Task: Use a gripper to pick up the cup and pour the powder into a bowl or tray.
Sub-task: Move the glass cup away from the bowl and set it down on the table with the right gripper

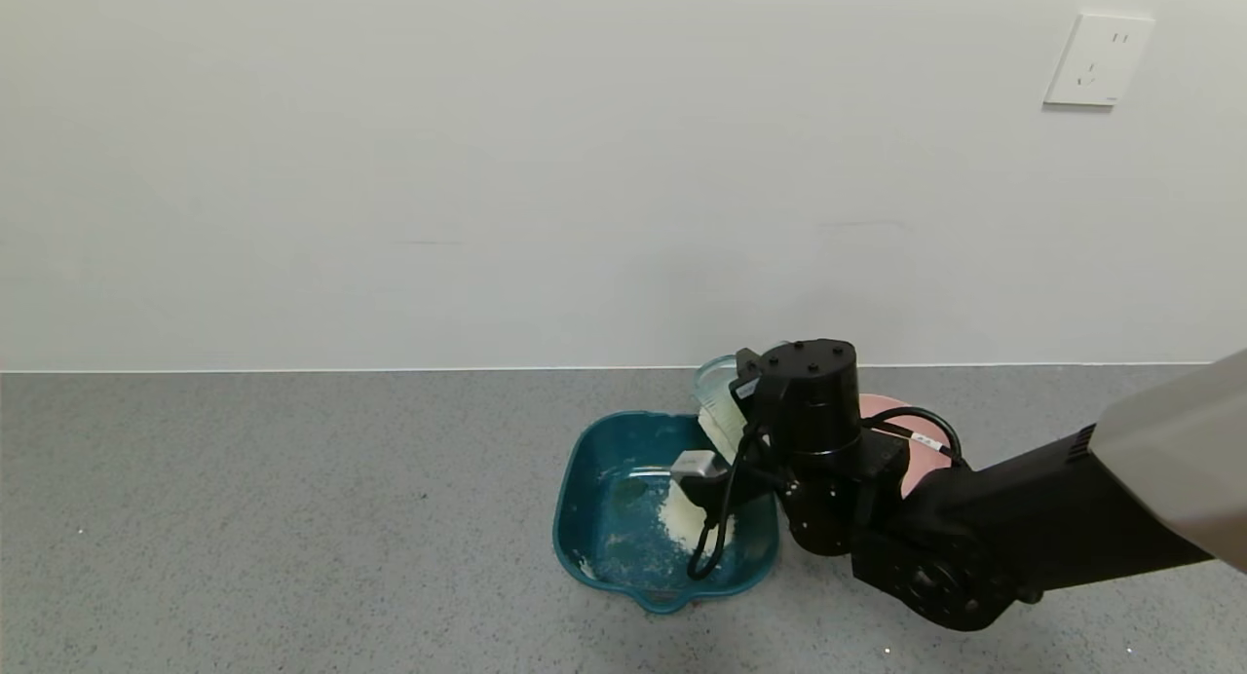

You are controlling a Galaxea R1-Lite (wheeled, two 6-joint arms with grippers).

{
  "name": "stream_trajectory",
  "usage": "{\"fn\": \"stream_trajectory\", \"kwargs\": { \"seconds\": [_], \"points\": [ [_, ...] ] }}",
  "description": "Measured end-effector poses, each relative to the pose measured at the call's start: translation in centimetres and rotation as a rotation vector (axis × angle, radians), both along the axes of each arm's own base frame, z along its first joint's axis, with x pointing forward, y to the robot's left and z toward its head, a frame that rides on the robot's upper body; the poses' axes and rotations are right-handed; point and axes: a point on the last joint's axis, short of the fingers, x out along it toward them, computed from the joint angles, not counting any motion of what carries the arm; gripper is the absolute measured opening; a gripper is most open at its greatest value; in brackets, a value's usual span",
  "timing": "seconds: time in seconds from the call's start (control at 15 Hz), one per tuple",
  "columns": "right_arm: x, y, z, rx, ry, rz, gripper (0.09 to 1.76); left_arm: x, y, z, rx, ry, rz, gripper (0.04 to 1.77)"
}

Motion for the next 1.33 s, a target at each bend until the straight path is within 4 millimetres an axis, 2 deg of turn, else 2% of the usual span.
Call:
{"fn": "stream_trajectory", "kwargs": {
  "seconds": [0.93,1.33],
  "points": [
    [-0.2,-0.2,0.0,0.018,-0.005,0.001,1.35,0.0,0.0,0.0,0.000,0.000,0.000,1.72],
    [-0.9,-1.2,-1.2,0.223,0.016,-0.046,1.35,0.0,0.0,0.0,0.000,0.000,0.000,1.72]
  ]
}}
